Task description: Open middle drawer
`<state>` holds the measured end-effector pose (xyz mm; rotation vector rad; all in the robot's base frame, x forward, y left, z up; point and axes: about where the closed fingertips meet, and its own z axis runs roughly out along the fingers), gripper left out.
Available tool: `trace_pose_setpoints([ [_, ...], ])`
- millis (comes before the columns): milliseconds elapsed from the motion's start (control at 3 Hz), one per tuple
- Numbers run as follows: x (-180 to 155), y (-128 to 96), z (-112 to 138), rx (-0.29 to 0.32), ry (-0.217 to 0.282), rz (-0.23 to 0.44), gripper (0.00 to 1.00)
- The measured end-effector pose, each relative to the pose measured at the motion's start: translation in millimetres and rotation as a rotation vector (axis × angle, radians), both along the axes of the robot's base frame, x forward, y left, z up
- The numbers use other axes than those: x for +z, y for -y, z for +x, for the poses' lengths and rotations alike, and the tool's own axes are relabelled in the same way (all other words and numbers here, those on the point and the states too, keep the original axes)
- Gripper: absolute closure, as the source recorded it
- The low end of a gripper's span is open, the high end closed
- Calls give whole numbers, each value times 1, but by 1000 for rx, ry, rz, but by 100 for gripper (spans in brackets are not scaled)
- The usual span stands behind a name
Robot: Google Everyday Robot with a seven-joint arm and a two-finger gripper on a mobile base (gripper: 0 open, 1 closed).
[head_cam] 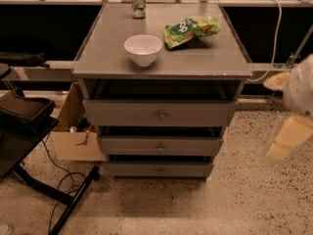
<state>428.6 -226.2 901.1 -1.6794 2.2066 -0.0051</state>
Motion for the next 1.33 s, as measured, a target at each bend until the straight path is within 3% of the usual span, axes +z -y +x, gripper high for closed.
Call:
trace_pose_setpoints([
  [333, -87, 12, -16, -18, -35, 53, 0],
  [667, -181, 14, -14, -39, -74, 98, 0],
  [1000, -269, 7, 19, -52, -74, 143, 0],
  [1333, -269, 7, 19, -52, -74, 143, 0],
])
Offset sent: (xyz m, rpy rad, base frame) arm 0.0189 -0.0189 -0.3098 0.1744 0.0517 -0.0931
